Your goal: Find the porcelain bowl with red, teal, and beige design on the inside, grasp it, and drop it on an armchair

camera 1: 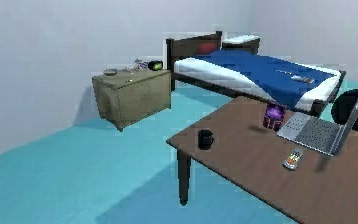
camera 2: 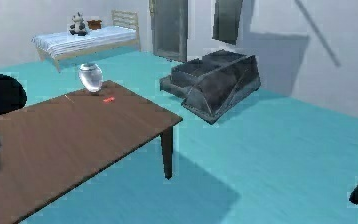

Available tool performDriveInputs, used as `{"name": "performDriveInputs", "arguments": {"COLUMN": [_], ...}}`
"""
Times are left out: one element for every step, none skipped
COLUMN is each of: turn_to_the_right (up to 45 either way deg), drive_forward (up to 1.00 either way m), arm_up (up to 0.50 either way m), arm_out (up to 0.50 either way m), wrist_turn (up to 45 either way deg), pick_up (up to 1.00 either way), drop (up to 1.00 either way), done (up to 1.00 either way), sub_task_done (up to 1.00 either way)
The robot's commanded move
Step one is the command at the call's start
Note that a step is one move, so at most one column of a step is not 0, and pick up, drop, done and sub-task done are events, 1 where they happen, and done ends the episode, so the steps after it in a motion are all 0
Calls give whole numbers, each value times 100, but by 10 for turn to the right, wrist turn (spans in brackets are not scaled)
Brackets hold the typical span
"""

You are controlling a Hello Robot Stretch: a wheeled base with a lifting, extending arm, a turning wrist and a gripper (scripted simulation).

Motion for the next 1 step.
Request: {"name": "performDriveInputs", "arguments": {"turn_to_the_right": [-210], "drive_forward": [0], "arm_up": [0], "arm_out": [0], "wrist_turn": [0], "pick_up": [0], "drop": [0], "done": [0], "sub_task_done": [0]}}
